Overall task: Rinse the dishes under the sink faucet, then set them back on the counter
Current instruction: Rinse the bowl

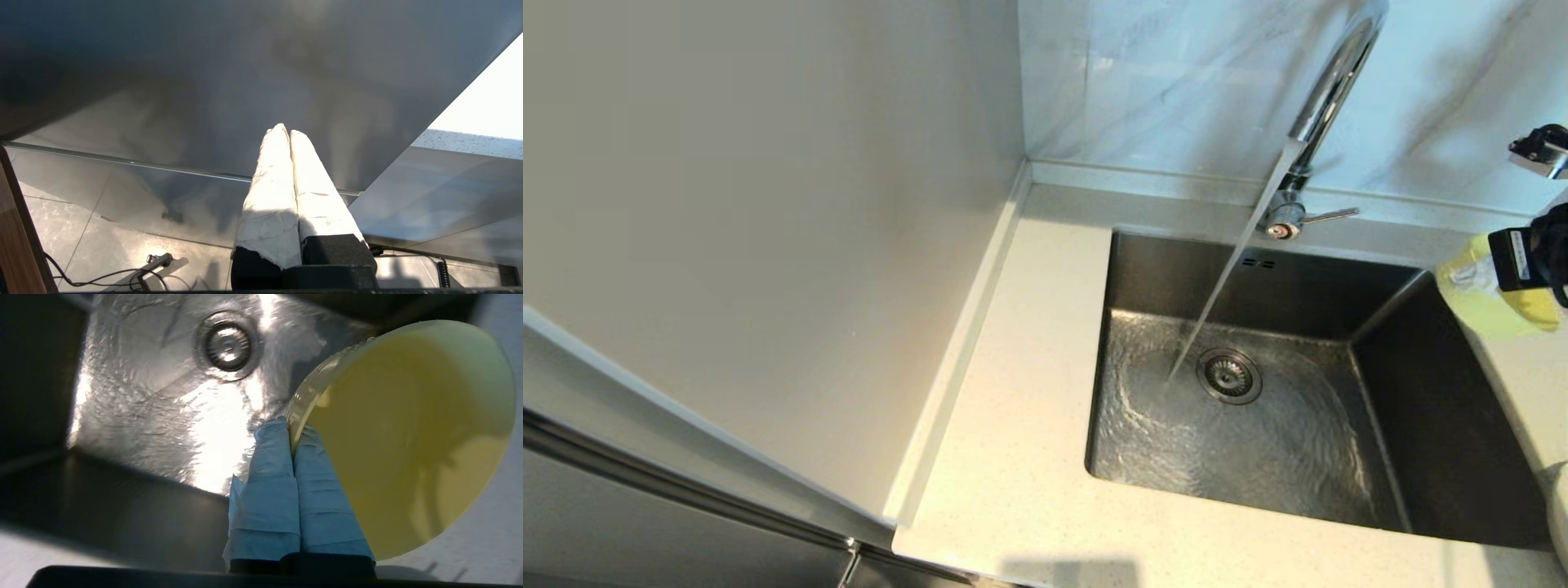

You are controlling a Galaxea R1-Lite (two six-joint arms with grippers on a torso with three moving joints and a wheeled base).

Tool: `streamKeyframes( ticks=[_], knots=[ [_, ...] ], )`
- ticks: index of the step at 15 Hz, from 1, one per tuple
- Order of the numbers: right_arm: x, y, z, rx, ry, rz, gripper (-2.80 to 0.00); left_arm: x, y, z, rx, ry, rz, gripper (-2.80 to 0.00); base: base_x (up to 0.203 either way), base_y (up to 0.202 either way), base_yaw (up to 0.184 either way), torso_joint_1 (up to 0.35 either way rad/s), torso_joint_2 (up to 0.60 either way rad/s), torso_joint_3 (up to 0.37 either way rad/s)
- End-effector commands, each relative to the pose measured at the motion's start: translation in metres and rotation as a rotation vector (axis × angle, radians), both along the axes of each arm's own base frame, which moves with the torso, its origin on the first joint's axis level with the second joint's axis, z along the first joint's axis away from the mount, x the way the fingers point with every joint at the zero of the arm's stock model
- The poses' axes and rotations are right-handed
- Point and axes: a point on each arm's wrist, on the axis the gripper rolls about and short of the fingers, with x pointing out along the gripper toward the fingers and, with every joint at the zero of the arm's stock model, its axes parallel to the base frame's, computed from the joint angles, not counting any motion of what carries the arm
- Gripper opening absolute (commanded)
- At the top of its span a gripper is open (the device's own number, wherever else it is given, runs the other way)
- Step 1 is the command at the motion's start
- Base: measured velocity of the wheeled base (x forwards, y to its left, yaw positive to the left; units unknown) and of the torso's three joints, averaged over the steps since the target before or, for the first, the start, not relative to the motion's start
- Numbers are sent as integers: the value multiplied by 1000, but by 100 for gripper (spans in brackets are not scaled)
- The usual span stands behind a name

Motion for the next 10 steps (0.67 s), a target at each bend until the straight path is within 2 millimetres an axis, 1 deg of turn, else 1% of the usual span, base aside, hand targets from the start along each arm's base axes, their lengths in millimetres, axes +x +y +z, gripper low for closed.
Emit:
streamKeyframes(
  ticks=[1, 4, 7, 10],
  knots=[
    [-16, 21, 11, 23, -23, 60, -280, 0, 0, 0, 0, 0, -1, -280, 0, 0, 0, 0, 0, 0],
    [-15, 55, 14, 182, -8, 114, -280, 0, 0, 0, 0, 0, -1, -280, 0, 0, 0, 0, 0, 0],
    [-15, 86, 16, 230, -1, 248, -280, 0, 0, 0, 0, 0, 0, -280, 0, 0, 0, 0, 0, 0],
    [-10, 110, 19, 285, 11, 292, -280, 0, 0, 0, 0, 0, -1, -280, 0, 0, 0, 0, 0, 0]
  ],
)
